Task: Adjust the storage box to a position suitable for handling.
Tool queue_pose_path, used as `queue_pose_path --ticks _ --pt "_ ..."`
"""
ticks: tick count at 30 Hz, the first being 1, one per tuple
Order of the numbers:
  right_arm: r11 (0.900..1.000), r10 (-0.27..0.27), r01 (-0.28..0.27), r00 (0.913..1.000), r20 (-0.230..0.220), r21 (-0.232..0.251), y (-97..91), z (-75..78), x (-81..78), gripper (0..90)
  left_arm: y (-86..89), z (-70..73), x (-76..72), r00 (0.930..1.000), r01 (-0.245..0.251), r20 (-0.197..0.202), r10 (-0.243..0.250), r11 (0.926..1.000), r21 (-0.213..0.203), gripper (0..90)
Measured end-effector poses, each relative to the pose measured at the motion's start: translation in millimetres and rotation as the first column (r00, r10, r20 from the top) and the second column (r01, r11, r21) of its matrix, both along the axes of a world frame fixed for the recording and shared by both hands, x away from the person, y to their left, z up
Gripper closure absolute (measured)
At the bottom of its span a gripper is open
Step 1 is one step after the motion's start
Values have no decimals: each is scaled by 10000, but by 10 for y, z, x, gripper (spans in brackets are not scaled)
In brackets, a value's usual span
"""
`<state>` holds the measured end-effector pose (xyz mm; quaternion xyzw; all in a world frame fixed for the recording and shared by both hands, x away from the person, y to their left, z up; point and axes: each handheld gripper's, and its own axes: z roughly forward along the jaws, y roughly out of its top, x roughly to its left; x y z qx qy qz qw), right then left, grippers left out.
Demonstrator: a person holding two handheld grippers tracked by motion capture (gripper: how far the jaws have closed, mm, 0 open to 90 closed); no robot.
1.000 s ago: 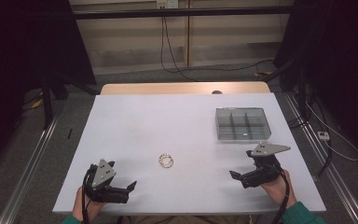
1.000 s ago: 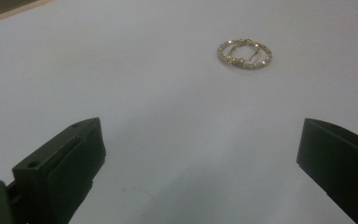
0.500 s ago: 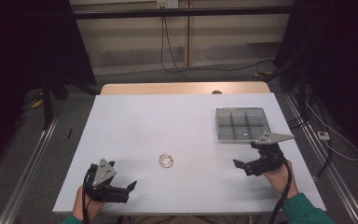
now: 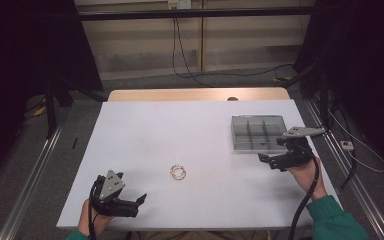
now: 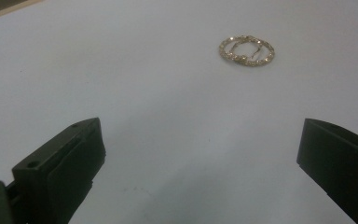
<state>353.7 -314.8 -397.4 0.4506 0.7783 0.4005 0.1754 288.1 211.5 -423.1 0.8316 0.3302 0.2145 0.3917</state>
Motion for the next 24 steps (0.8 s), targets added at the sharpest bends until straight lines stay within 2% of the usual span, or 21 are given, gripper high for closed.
queue_pose_path --ticks 5,8,15,16,17,18,20,23,24 --pt "9992 -378 378 9993 -38 -87 -117 37 125 181 4 5 -1 10000 -9 44 9 10000 38 5" --pt "9978 -643 643 9979 4 -146 -202 56 199 296 4 6 1 10000 25 -1 -25 10000 58 5" --pt "9904 -1368 1370 9905 130 -202 -385 80 358 667 3 -2 9 10000 -23 -28 23 10000 -1 5" --pt "9885 -1477 1480 9890 120 -310 -399 82 380 718 2 -3 8 10000 -13 -29 13 10000 20 5" --pt "9885 -1477 1480 9890 120 -310 -399 82 380 718 2 -3 8 10000 -13 -29 13 10000 20 5" --pt "9862 -1593 1598 9871 152 -430 -433 82 423 801 2 -2 10 10000 18 -9 -18 10000 49 5" --pt "9810 -1847 1854 9826 177 -577 -468 82 464 876 1 -5 11 10000 7 3 -7 10000 64 5" --pt "9774 -2035 2042 9789 191 -553 -502 70 506 900 2 -5 12 10000 16 2 -16 10000 82 5" --pt "9731 -2170 2178 9760 192 -746 -511 61 530 900 3 -4 12 10000 20 2 -20 10000 75 5"
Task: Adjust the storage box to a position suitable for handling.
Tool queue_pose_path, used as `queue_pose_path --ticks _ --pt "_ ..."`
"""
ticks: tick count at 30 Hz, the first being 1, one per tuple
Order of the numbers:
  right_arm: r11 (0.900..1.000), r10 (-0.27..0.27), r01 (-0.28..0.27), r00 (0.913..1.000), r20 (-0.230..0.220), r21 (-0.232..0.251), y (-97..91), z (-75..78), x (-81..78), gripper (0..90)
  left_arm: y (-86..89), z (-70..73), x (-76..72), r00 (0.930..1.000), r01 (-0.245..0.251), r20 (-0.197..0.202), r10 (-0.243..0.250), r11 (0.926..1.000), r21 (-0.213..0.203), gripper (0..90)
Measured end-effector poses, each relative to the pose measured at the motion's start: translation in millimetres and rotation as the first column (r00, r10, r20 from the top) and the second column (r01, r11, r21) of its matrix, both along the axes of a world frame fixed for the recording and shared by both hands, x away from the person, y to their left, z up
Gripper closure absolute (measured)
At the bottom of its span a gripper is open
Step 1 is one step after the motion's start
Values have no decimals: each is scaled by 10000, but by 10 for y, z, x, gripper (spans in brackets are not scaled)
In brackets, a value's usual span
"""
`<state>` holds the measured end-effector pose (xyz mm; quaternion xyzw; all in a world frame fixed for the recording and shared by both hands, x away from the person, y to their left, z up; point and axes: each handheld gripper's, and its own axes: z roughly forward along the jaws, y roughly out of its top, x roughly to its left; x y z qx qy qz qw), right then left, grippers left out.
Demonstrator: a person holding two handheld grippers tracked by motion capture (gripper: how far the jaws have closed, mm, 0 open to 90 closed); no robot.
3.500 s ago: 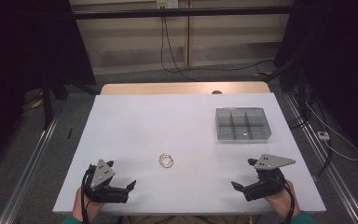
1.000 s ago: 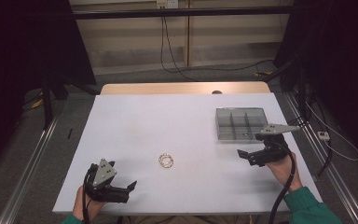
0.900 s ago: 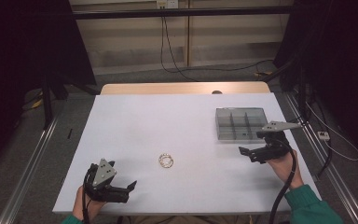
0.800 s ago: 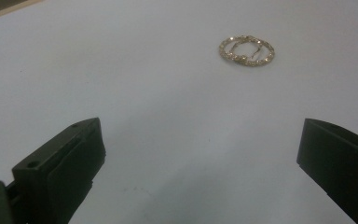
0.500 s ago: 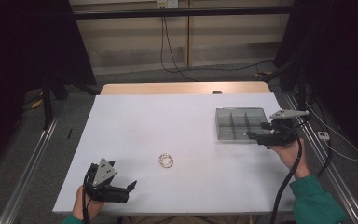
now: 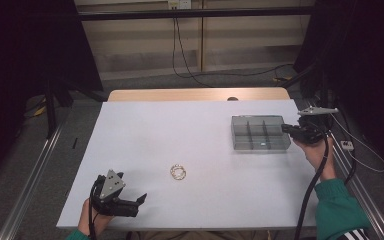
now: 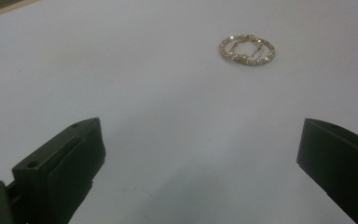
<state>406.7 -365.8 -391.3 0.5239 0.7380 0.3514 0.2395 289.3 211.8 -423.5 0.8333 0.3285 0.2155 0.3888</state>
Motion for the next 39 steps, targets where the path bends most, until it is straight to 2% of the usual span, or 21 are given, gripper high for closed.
queue_pose_path --ticks 4,6,15,16,21,31,34,39 --pt "9987 -470 469 9989 -53 -182 -53 -64 112 900 -1 1 -1 10000 34 -21 -34 10000 -87 5" --pt "9966 -709 703 9974 -126 -426 -76 -96 152 900 2 0 0 10000 16 -27 -17 9999 -103 5" --pt "9896 -1410 1395 9890 -449 -348 -187 -224 220 900 2 -6 8 10000 38 -34 -38 10000 -24 5" --pt "9881 -1518 1500 9867 -585 -341 -206 -258 236 900 4 -6 10 10000 16 -26 -16 10000 -53 5" --pt "9875 -1543 1504 9836 -930 -477 -195 -328 273 900 2 -4 4 10000 30 1 -30 10000 -3 5" --pt "9824 -1794 1730 9791 -958 -708 -175 -364 302 900 5 -10 0 10000 20 47 -20 10000 -2 5" --pt "9816 -1838 1762 9764 -1132 -742 -173 -393 311 900 5 -10 4 10000 32 22 -32 10000 26 5" --pt "9820 -1858 1806 9762 -1115 -546 -190 -411 311 900 1 -11 4 10000 27 31 -27 10000 64 6"
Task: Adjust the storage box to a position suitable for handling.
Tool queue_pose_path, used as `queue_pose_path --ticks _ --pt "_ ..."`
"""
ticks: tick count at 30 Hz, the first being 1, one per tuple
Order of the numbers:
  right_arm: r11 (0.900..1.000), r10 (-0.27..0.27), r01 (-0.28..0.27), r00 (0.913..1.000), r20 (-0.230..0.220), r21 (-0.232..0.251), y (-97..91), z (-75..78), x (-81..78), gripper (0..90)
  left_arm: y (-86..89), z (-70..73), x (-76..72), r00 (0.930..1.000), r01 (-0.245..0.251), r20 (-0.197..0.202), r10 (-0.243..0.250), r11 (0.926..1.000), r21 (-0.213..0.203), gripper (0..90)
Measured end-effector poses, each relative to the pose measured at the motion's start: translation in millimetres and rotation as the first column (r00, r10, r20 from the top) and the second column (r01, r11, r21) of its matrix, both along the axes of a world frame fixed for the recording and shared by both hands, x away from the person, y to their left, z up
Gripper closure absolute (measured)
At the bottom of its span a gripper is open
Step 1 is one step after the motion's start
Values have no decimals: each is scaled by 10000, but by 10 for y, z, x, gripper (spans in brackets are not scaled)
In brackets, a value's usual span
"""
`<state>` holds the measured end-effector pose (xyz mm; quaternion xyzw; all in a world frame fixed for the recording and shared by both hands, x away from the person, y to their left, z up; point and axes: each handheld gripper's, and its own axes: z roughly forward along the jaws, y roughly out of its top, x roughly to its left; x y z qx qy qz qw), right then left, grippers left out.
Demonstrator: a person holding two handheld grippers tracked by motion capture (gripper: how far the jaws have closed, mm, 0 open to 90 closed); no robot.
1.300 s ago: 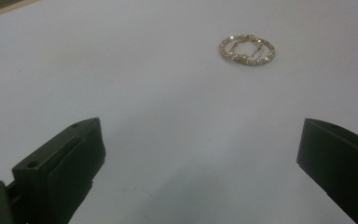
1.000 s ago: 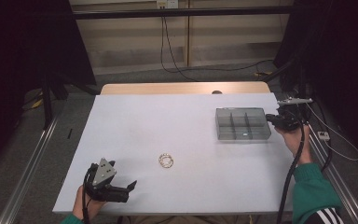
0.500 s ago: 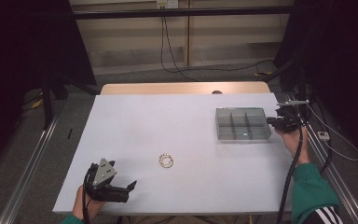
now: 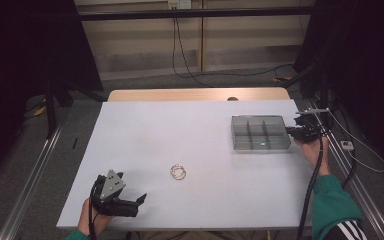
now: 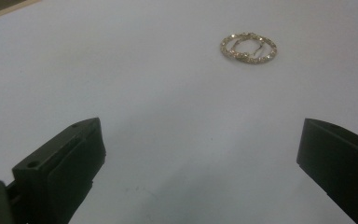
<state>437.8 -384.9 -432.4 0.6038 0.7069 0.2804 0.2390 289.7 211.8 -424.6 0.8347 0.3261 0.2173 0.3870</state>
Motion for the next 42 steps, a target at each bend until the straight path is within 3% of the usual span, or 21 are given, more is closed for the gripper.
queue_pose_path --ticks 19,42 --pt "9991 193 -194 9998 39 376 63 -12 -14 900 -2 -2 2 10000 -36 36 36 10000 -10 6" --pt "9948 704 -702 9975 -5 743 284 -20 -14 900 -3 0 2 10000 17 34 -17 10000 26 6"
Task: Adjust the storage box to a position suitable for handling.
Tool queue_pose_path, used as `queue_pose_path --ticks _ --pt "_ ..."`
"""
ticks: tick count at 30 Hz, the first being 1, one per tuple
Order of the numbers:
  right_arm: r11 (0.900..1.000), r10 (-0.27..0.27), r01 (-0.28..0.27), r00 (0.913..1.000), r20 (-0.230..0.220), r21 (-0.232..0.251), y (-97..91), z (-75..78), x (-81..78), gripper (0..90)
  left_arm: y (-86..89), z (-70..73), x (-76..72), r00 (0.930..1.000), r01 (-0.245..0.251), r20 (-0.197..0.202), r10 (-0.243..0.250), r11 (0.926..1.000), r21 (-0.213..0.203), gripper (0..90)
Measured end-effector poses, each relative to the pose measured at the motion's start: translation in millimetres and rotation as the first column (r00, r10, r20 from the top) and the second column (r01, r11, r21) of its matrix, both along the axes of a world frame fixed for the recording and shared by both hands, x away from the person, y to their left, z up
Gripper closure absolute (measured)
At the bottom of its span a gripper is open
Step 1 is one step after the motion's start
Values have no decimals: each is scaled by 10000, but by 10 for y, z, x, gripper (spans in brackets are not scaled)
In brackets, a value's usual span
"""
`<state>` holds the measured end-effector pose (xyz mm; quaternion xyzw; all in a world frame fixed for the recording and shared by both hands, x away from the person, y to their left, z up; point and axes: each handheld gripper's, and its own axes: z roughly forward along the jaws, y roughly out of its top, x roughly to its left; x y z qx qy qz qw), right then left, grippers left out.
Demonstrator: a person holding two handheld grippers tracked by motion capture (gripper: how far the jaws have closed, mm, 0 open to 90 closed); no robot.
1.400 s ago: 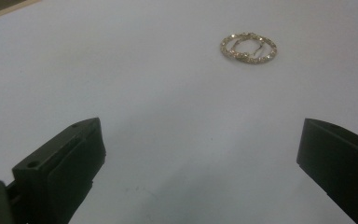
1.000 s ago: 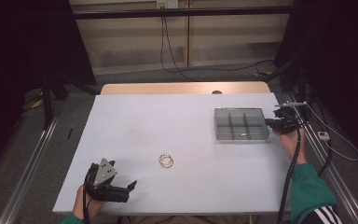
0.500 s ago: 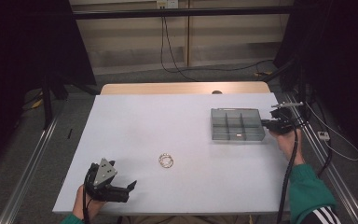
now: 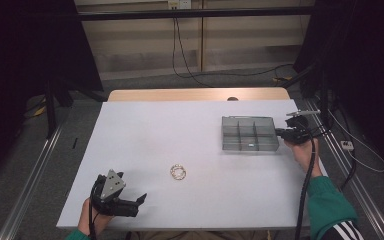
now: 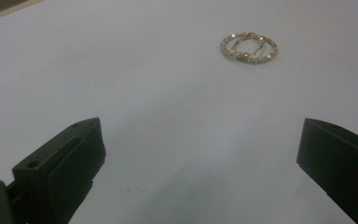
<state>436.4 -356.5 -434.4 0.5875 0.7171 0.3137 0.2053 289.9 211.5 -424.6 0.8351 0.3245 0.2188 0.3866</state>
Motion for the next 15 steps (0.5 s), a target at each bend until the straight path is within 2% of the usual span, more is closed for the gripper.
queue_pose_path --ticks 15 --pt "9980 624 -624 9980 60 -63 262 -7 41 900 -2 -1 2 10000 12 -2 -12 10000 7 6"
